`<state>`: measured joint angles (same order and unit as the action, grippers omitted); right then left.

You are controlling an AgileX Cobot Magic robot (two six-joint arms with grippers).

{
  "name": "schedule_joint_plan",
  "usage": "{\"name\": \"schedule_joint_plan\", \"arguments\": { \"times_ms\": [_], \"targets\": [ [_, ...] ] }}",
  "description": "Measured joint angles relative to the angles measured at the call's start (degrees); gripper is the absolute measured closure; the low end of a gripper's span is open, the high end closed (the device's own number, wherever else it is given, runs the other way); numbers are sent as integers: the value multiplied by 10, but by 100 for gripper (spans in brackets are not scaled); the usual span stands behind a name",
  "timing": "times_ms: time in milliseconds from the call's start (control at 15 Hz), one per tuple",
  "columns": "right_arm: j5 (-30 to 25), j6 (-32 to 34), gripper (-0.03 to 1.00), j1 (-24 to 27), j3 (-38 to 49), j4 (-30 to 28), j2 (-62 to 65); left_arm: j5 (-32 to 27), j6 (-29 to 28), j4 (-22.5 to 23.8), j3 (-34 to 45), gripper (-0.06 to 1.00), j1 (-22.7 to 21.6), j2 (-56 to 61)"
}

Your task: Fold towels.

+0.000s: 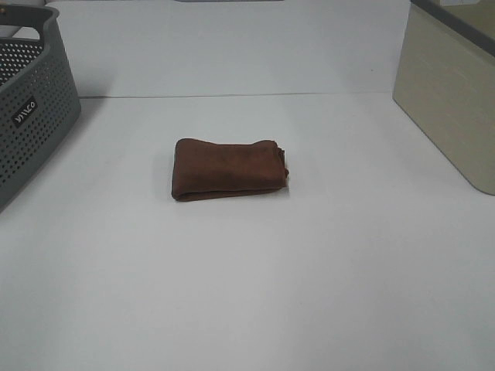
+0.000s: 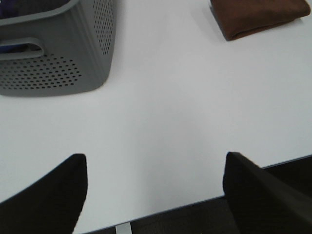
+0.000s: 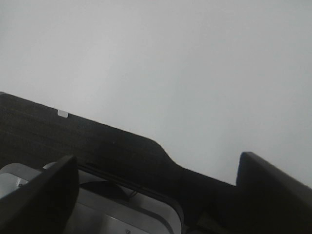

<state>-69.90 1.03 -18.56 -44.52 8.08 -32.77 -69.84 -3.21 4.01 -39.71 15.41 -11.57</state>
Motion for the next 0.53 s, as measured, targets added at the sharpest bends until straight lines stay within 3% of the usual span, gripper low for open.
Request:
{"name": "schedule_joint_plan", "arguments": {
  "times_ms": [267,533],
  "targets": [
    [-1,-52,14,0,69,0,168,-1,45,-34,25,21,0,110],
    [25,-100,14,0,120,0,285,3,77,-51,69,21,0,119]
  ]
}}
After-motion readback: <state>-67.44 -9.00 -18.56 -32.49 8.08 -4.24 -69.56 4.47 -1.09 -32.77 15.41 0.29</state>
